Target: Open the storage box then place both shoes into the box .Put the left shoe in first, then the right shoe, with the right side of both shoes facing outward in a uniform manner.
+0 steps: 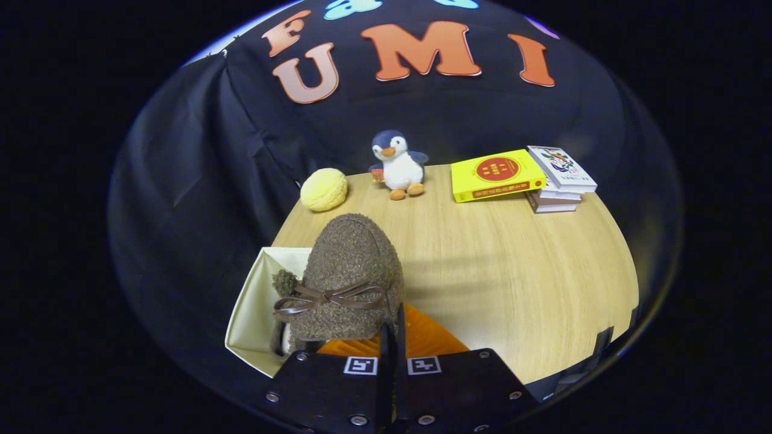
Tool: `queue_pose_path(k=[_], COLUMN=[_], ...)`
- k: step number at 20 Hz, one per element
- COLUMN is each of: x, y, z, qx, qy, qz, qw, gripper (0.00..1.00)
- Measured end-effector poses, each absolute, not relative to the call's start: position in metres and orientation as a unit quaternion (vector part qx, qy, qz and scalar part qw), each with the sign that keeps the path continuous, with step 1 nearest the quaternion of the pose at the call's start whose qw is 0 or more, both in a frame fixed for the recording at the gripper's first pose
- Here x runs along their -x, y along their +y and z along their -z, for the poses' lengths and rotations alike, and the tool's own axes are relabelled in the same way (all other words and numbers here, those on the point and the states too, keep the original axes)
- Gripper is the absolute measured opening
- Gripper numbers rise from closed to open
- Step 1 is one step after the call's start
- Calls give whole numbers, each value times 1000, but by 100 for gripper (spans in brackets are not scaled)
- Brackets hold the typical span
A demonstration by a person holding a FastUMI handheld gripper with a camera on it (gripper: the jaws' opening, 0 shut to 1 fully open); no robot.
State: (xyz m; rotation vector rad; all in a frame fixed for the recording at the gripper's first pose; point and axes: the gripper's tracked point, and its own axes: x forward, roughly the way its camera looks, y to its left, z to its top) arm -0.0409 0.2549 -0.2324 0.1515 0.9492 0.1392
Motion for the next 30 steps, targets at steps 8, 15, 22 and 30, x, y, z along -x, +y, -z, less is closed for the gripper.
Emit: queue_pose_path(k=[8, 15, 22, 30], x=[34, 42, 65, 57], y=[351, 368, 369, 349], z=[241, 289, 318, 254], qx=[-27, 22, 38, -7], qy=[459, 503, 541, 476], qz=[-104, -59, -43, -74], qw=[882, 862, 839, 876], gripper=[4, 4, 13, 37])
